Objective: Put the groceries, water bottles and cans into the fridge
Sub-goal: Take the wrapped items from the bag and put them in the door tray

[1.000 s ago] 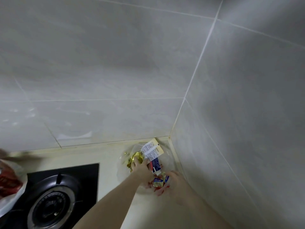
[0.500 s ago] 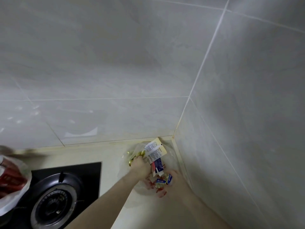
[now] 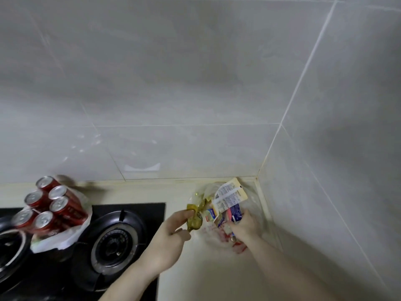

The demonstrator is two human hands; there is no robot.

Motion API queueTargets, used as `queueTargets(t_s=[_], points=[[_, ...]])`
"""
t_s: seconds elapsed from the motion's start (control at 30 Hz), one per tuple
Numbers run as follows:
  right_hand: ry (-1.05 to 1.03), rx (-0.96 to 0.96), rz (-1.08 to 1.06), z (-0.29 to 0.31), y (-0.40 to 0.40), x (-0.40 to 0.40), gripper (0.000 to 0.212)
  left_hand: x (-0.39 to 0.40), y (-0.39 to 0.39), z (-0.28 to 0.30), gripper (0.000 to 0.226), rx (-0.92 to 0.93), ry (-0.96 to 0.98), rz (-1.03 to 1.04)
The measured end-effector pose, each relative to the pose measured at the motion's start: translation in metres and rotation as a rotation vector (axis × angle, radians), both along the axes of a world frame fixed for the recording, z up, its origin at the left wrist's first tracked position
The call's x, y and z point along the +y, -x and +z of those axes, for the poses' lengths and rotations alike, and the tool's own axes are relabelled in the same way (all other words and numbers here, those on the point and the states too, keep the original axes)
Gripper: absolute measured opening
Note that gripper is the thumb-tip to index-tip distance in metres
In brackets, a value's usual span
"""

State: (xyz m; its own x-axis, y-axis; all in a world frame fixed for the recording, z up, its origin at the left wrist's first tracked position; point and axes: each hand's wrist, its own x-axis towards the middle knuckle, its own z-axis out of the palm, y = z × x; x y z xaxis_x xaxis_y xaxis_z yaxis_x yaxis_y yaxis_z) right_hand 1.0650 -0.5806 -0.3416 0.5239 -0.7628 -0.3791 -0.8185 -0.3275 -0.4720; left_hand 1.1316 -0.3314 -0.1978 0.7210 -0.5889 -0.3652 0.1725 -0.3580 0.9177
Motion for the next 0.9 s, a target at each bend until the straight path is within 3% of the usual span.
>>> queueTargets(t_s=[0.23,0.4,0.67,0.9], points=[[-0.064,0.017,-0.104,-0.007,-0.007,0.002,0.041,0.037,0.001,0.008,0.063,-0.002,0.043,0.020],[-0.163,-0.177,-0.276,0.006,0.002,0.000,0.053,0.041,-0.005,0.006,0.061,-0.006,0.056,0.017],[-0.187,-0.382,-0.453,0.017,0.055,0.012,0.036,0.045,0.004,0.019,0.065,-0.010,0.025,-0.043],[-0.137,-0.587,-0.472,0.067,0.081,0.061,0.028,0.077,0.002,0.031,0.064,-0.038,0.027,-0.086]])
